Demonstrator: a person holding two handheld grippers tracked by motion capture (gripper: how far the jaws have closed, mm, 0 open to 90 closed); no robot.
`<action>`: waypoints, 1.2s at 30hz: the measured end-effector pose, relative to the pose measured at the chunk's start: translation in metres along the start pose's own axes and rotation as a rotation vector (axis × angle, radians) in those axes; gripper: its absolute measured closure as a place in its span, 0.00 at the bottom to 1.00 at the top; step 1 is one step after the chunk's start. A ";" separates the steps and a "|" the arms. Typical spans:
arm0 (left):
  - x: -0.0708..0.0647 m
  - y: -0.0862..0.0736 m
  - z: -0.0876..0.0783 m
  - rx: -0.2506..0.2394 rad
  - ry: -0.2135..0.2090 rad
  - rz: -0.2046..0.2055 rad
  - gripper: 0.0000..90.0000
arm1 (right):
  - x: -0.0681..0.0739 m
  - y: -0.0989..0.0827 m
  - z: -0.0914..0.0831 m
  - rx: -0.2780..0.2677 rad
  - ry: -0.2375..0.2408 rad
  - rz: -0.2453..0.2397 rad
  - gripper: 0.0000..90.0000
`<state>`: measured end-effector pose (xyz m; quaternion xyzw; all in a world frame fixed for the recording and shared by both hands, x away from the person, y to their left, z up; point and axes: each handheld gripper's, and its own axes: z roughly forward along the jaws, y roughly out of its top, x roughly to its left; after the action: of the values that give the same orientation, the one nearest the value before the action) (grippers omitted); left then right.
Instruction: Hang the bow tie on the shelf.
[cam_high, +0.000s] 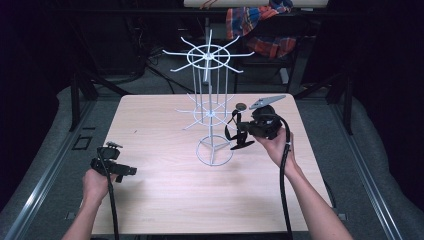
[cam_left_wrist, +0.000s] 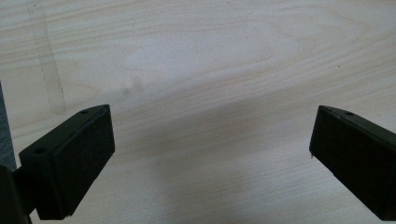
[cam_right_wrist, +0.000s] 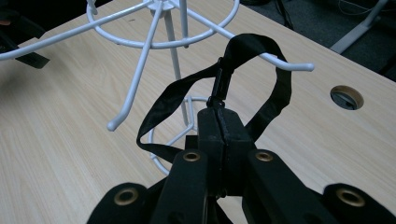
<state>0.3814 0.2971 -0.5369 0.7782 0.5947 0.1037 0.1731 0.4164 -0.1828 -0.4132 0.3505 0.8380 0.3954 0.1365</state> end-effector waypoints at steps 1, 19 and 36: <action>0.000 0.000 0.000 0.001 0.000 0.001 0.00 | 0.000 0.000 0.001 -0.005 0.000 0.002 0.99; 0.000 0.000 0.000 0.002 -0.003 0.003 0.00 | 0.001 -0.004 0.011 0.018 0.012 -0.001 0.99; -0.001 0.001 0.001 0.004 -0.010 0.008 0.00 | 0.002 -0.008 0.019 0.028 0.060 0.000 0.91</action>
<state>0.3825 0.2956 -0.5376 0.7814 0.5909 0.0995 0.1742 0.4203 -0.1744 -0.4318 0.3405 0.8472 0.3938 0.1064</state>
